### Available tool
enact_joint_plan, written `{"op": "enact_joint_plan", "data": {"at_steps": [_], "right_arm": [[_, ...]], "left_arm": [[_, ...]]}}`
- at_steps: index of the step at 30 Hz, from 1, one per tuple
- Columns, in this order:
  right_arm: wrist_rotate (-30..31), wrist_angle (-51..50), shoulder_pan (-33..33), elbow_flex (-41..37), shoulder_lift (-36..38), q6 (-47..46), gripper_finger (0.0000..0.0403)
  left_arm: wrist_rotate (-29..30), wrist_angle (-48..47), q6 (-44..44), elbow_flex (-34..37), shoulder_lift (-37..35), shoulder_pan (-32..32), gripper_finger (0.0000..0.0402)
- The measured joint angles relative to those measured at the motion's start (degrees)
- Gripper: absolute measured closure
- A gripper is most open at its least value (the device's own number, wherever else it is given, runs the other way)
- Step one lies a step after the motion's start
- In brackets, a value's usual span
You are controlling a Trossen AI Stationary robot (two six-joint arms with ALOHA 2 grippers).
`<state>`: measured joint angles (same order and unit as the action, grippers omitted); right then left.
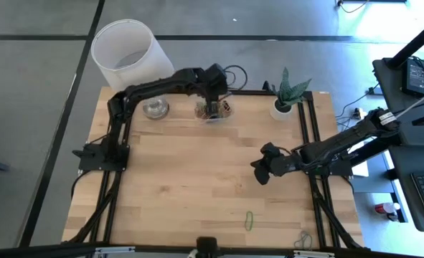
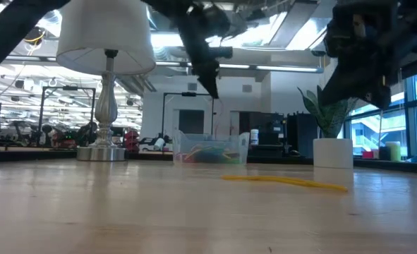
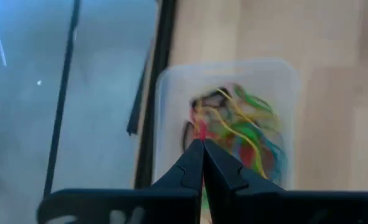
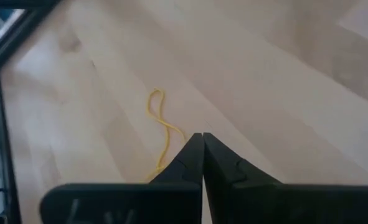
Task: Pick and place rubber bands into bin
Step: Put the red rubber band into the transparent bin, then put the green rubber band into the transparent bin
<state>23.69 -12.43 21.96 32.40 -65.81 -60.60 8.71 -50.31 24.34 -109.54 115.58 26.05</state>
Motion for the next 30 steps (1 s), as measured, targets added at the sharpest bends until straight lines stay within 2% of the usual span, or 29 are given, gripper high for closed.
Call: {"op": "enact_joint_plan", "data": {"at_steps": [5, 11, 17, 24, 30], "right_arm": [[-0.1, 1.7, 0.0, 0.0, -2.9, -0.7, 0.0397], [-0.1, 4.4, 0.0, 0.0, -3.8, -0.6, 0.0397], [-0.2, 4.5, 0.0, 0.0, -3.8, 0.1, 0.0397], [-0.3, 4.7, 0.0, 0.0, -3.8, 1.4, 0.0397], [-0.4, 4.5, 0.0, 0.0, -3.8, 4.0, 0.0397]], "left_arm": [[-3.8, 0.9, 0.9, 3.8, 1.8, 2.7, 0.0400], [-4.4, 1.2, 1.0, 8.6, 4.9, 3.0, 0.0392], [-4.4, 0.9, -0.9, 9.7, 7.3, 2.4, 0.0336], [-2.9, 1.0, -4.6, 9.7, 6.8, 2.4, 0.0260], [-1.7, -1.2, -7.9, 9.7, 4.1, 2.1, 0.0224]]}}
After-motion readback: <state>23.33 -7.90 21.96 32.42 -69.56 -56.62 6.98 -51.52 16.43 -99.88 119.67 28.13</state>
